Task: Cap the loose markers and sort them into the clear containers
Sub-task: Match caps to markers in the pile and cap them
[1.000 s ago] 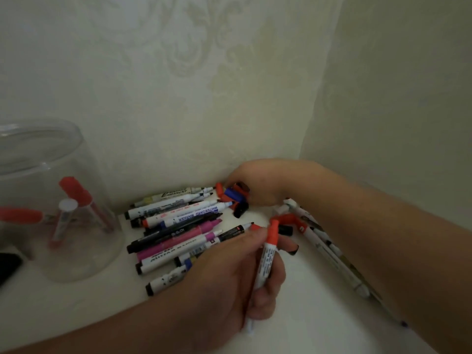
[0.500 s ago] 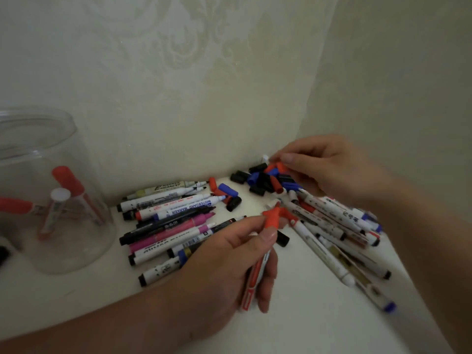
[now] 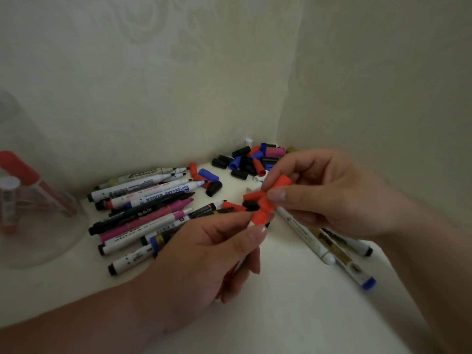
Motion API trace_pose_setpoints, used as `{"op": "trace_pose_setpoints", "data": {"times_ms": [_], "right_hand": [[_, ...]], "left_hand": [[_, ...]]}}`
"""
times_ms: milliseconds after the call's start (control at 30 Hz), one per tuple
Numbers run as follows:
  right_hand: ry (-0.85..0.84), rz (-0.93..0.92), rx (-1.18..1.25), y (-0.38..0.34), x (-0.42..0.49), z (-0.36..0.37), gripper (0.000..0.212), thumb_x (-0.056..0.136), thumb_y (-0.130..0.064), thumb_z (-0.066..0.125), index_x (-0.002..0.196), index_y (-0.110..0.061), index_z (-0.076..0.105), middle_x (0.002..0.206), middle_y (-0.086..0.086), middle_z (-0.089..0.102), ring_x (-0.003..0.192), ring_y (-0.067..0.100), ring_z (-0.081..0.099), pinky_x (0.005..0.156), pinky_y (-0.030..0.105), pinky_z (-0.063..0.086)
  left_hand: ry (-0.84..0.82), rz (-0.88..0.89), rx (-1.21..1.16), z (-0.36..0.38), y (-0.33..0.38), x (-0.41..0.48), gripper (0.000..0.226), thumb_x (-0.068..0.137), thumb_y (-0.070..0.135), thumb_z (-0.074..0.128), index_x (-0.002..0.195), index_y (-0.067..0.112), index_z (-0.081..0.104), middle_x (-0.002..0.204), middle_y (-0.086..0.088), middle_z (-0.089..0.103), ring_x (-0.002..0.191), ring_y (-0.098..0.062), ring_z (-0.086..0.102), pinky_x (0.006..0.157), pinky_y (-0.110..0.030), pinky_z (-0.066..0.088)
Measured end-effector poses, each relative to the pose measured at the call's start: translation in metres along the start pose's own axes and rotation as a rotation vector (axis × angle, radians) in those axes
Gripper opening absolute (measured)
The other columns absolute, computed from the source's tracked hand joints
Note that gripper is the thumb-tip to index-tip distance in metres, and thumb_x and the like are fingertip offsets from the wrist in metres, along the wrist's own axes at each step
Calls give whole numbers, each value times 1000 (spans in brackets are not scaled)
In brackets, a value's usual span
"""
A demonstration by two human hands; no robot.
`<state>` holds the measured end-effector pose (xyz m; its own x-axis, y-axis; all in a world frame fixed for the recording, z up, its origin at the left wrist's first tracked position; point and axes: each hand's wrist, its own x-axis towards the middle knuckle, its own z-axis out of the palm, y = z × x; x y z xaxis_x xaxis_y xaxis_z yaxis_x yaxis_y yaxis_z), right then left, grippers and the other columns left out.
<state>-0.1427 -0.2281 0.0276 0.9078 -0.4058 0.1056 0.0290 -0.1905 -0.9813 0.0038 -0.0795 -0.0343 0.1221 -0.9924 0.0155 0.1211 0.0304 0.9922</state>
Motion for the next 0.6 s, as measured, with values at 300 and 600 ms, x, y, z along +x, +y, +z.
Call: {"op": "trace_pose_setpoints", "data": {"times_ms": [300, 600], "right_hand": [[-75, 113, -266, -11, -5, 5, 30, 73, -32, 76, 83, -4, 73, 61, 15, 64, 43, 18, 54, 44, 20, 42], [-26, 163, -461, -18, -5, 17, 33, 79, -46, 70, 73, -14, 72, 58, 5, 66, 43, 17, 55, 45, 23, 43]], "left_hand": [[30, -26, 170, 4, 7, -6, 35, 79, 45, 64, 73, 13, 74, 46, -10, 51, 37, -17, 36, 41, -22, 34], [50, -32, 149, 7, 12, -7, 38, 76, 48, 63, 74, 11, 73, 46, -6, 51, 38, -16, 35, 40, -22, 32]]}}
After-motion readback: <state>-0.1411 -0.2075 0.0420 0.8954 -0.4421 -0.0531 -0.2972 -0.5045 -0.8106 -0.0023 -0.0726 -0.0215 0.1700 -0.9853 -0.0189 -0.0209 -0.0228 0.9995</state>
